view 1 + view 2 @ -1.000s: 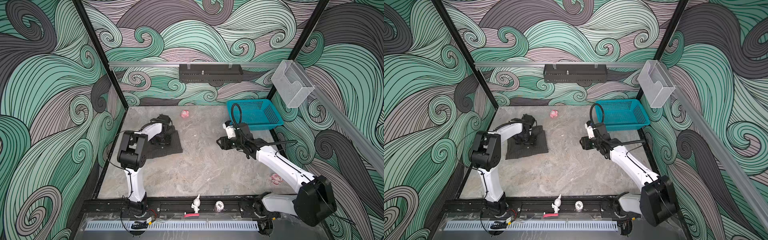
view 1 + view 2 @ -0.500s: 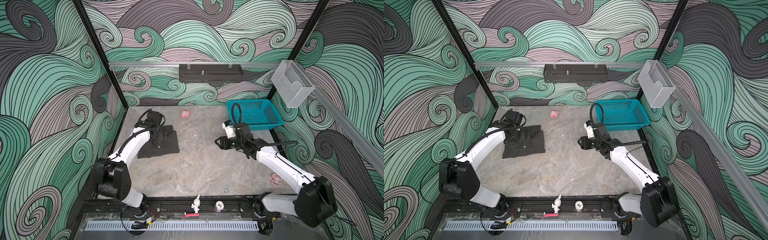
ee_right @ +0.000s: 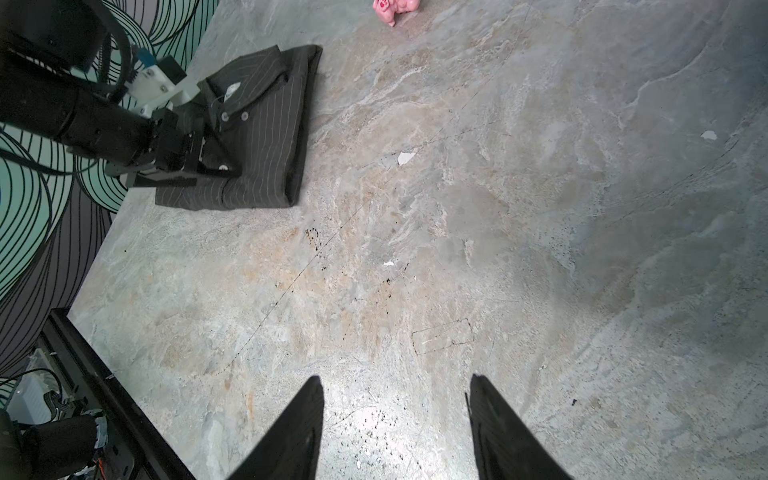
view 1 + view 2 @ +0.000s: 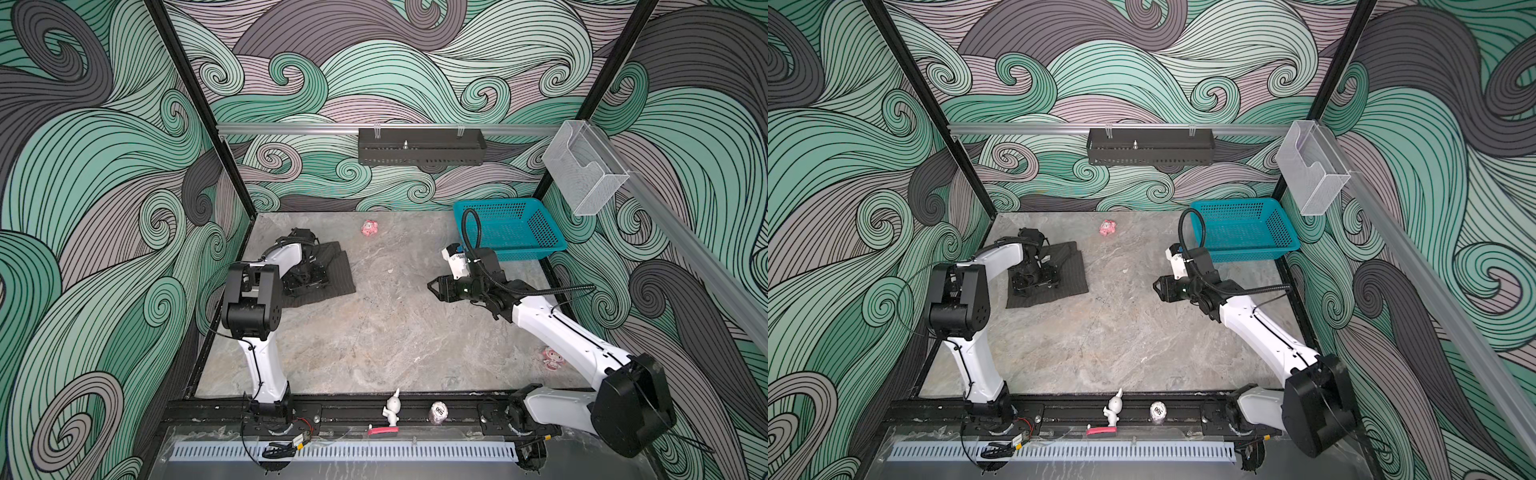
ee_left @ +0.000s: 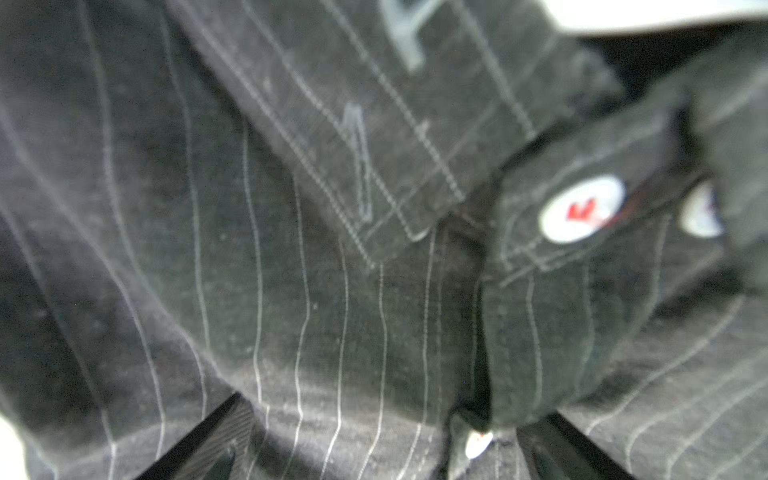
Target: Fold and stack the long sleeve shirts
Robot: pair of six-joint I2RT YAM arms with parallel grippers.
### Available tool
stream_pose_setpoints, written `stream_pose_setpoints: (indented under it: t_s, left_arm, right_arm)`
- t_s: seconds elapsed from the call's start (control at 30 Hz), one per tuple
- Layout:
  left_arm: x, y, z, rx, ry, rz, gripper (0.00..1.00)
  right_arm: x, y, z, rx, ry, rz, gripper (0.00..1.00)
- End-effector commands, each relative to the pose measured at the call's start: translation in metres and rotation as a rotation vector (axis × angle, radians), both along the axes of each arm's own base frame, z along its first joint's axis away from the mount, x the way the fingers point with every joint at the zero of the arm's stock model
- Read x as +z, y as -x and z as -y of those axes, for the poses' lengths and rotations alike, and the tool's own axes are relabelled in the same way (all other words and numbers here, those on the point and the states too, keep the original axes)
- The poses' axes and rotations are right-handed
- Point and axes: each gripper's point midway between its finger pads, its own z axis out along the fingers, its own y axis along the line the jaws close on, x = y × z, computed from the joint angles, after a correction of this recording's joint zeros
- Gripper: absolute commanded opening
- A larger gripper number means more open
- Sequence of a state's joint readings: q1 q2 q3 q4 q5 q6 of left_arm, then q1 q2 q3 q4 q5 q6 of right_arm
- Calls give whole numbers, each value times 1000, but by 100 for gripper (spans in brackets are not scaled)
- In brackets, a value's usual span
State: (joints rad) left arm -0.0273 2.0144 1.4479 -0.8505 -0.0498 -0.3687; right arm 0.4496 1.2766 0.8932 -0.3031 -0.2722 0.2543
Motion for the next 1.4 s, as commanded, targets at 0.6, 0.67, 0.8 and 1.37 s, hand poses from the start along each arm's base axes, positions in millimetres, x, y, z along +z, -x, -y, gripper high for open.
stream_pose_setpoints:
  t_s: [0.6, 0.67, 0.8, 1.37]
  left_arm:
    - [-16, -132, -91, -232, -19, -2, 94]
    - [9, -139, -86, -233, -9, 60, 94]
    - [90, -139, -73, -228, -26, 223, 95]
    - [156, 34, -77, 174, -209, 962, 99]
  right_arm:
    - [-24, -29, -24, 21, -26, -57, 56]
    - [-22, -29, -22, 14, -21, -46, 56]
    - [-9, -31, -10, -29, -2, 50, 57]
    - [16, -8, 173, -641, 397, 712, 81]
